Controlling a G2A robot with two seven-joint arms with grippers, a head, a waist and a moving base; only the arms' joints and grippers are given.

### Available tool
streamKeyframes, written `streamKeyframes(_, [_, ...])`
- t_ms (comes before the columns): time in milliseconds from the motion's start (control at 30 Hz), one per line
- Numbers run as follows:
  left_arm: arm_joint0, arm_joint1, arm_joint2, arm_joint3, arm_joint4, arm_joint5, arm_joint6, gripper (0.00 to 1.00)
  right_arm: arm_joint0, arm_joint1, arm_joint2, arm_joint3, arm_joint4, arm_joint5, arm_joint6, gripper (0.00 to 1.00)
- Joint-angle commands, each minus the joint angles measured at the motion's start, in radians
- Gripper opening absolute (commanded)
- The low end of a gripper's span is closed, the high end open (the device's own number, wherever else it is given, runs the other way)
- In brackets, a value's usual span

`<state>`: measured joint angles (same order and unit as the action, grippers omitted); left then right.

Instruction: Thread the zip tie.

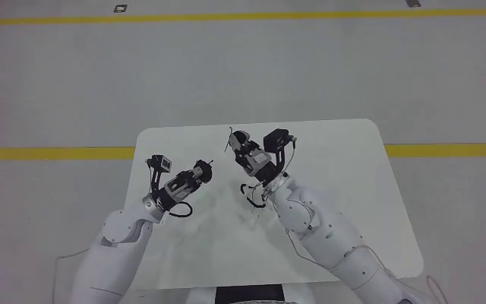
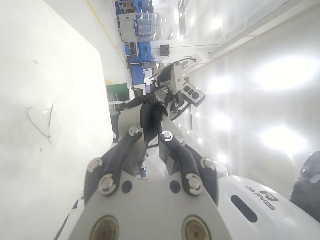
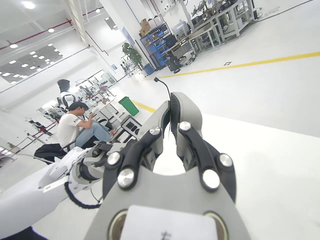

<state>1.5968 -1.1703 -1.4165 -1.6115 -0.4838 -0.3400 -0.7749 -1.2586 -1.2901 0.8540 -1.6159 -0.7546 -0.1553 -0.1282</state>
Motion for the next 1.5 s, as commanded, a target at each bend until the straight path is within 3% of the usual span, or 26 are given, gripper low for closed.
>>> streamKeyframes(0, [-0.006,-0.006,0.002,0.006,0.003,0.000,-0.001,0.00,-0.007,-0.002,-0.002,-0.001,-0.006,-0.006,-0.011,0.00])
streamKeyframes(1133, [-0.006,-0.006,0.002,0.006,0.003,0.000,-0.001,0.00,-0.008,-0.003,-0.001,0.001,-0.014,-0.010,-0.014,0.00])
streamKeyframes(1267, [-0.013,-0.007,0.027,0.007,-0.004,0.020,-0.004,0.00,-0.008,-0.003,-0.001,0.001,-0.014,-0.010,-0.014,0.00])
streamKeyframes(1467, [-0.035,-0.007,0.058,0.043,-0.016,0.006,-0.022,0.00,-0.008,-0.003,-0.001,0.001,-0.014,-0.010,-0.014,0.00])
